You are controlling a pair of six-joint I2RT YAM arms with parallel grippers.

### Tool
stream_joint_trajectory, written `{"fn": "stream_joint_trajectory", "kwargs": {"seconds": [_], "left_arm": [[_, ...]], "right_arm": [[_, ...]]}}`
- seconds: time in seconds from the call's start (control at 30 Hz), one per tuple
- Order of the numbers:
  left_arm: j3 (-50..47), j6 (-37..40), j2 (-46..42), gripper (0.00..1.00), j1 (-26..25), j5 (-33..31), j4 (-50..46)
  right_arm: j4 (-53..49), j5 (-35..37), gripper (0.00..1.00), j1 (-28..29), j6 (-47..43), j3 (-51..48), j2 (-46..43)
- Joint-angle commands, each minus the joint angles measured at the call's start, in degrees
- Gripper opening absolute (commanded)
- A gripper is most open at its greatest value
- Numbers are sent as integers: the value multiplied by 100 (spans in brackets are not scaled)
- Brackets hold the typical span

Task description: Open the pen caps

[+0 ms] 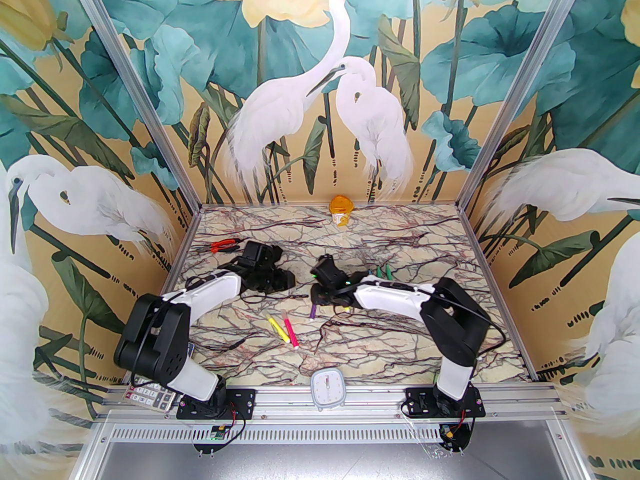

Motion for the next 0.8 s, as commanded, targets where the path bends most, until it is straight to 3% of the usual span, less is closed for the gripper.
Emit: {"fn": "stream_joint_trajectory", "kwargs": {"seconds": [0.0,0.43,0.77], "left_arm": [[130,-123,-280,47,183,-727,34],[34,-38,-345,61,462,-662,371],[-34,85,-448,66,478,-626,403]], "right_arm": [[-717,135,41,98,86,394,372],[-1752,228,38,250,117,1411,1261],[-2236,259,26,259,-201,1594,1371]]}}
